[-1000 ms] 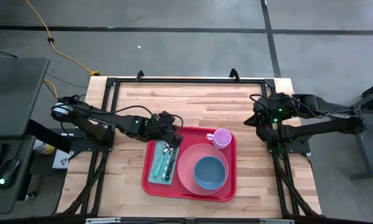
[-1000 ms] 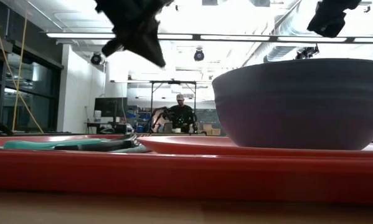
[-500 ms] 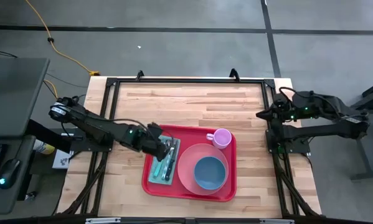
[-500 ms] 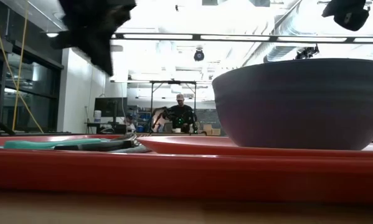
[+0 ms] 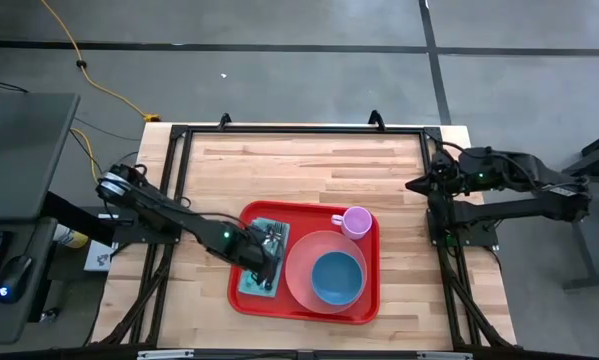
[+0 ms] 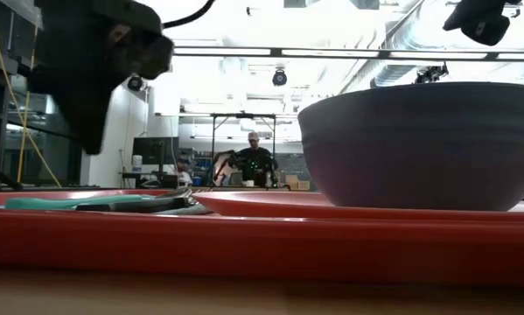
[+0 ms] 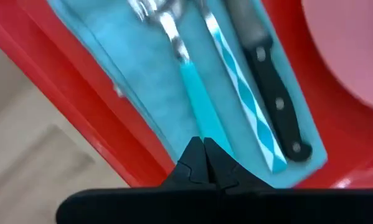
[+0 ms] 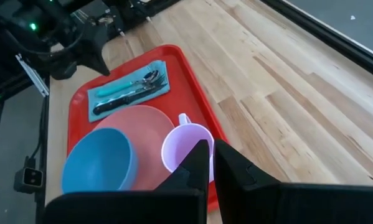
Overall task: Set up tray
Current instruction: Adjust the blue napkin
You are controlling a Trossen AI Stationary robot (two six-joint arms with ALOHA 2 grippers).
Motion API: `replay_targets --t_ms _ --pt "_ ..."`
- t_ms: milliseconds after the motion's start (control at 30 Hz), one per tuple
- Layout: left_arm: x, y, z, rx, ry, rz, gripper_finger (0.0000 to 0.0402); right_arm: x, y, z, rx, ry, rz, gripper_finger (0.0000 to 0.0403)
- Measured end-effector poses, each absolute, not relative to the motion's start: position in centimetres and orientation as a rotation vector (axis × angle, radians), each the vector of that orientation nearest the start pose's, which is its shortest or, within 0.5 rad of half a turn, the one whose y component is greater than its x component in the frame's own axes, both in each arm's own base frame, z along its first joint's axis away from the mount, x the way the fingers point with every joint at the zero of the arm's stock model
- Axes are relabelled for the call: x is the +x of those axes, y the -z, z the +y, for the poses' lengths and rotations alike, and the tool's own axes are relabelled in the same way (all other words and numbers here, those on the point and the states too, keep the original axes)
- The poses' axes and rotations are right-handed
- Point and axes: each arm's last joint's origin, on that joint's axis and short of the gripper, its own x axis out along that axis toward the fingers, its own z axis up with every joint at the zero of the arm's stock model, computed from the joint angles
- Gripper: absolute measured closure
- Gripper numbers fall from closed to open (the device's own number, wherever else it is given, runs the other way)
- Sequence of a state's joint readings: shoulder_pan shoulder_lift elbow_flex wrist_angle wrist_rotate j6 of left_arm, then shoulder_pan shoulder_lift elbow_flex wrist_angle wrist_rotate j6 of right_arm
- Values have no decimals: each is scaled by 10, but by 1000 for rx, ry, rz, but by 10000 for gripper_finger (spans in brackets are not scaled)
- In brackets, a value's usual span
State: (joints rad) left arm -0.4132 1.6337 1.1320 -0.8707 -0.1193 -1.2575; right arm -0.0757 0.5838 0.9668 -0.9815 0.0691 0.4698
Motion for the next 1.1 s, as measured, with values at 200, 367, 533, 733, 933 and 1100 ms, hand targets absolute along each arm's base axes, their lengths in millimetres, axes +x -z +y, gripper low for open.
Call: replay_targets --t_ms 200,367,533,733,933,1100 --pt "282 -188 -134 -764 -603 1273 395 85 -342 -8 458 256 556 403" --pt "282 -179 -147 -803 -590 1306 395 86 -342 -7 455 239 563 403" --pt "276 -176 -156 -823 -627 1318 395 86 -342 -7 449 220 562 403" --pt "271 -176 -162 -846 -638 1336 395 86 -343 -7 451 212 562 403" --pt "268 -176 -162 -836 -663 1356 395 86 -343 -6 453 195 566 403" --pt "267 -174 -161 -822 -680 1366 395 86 -343 -6 453 194 566 403"
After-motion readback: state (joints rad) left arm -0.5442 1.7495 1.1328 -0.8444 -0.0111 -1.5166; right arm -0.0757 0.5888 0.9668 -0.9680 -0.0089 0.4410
